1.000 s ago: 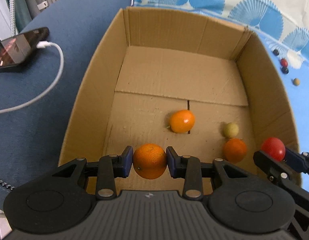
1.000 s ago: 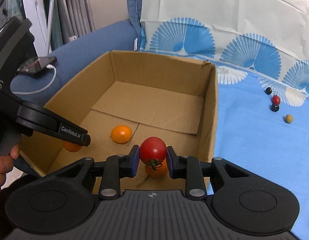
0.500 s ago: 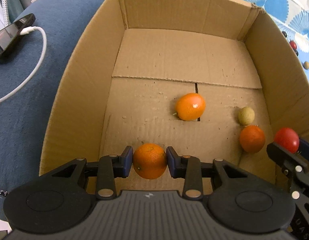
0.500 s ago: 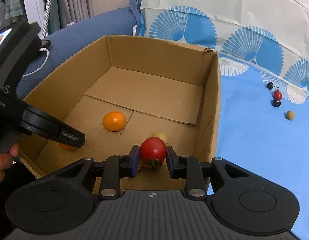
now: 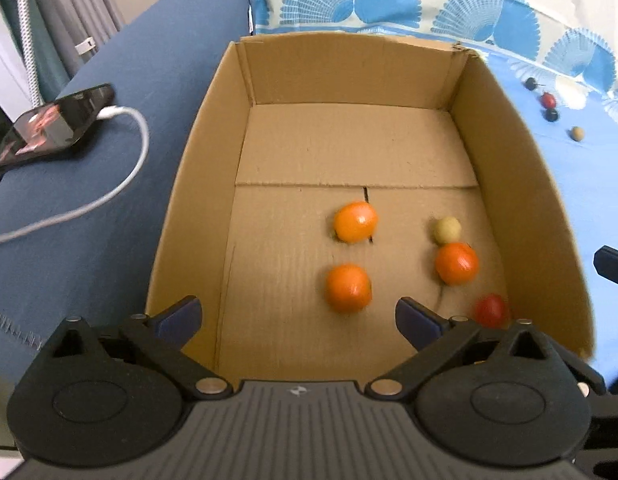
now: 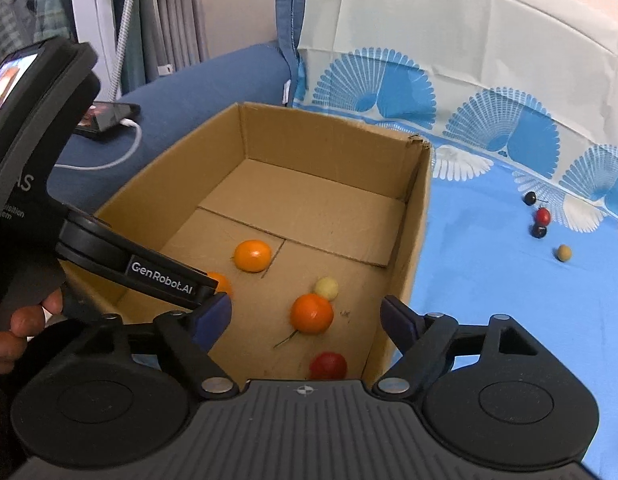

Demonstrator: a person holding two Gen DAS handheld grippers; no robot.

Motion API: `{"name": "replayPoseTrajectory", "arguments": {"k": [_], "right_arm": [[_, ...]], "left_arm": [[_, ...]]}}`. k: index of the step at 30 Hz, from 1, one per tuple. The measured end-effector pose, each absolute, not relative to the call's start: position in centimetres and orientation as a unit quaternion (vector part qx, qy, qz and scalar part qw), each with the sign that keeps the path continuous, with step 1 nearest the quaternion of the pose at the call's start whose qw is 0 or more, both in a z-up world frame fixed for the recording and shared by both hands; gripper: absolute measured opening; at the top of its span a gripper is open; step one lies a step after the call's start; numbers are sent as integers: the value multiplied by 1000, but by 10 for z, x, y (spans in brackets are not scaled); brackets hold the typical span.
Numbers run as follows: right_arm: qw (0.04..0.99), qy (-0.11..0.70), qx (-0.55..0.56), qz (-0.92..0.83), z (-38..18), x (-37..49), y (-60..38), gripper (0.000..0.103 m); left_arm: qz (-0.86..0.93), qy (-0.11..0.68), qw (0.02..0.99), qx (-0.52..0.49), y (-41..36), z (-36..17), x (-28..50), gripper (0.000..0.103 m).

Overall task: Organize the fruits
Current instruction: 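Carry both fruits over the box and open both tools to drop them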

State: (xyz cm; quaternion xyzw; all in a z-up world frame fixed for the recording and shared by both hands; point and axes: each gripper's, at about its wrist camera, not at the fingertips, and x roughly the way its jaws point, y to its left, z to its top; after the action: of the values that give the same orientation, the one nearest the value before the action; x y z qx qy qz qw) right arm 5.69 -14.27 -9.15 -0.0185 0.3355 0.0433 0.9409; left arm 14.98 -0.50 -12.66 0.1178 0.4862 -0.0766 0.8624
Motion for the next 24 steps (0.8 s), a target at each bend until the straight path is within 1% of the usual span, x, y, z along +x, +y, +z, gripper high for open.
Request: {"name": "replayPoseTrajectory", "arguments": {"k": [4,10,24], "right_arm": [[945,325,-12,41,-78,26,-137,89],[953,301,-7,35,-60,-20,-130,91],[971,238,-12,15,-34,-83,-125,92]], "left_arm": [[-74,481,867,105,5,-111,112,103],[-74,452,884,96,14,-85,61,103],[-76,394,911,91,17,-47,4,103]]}}
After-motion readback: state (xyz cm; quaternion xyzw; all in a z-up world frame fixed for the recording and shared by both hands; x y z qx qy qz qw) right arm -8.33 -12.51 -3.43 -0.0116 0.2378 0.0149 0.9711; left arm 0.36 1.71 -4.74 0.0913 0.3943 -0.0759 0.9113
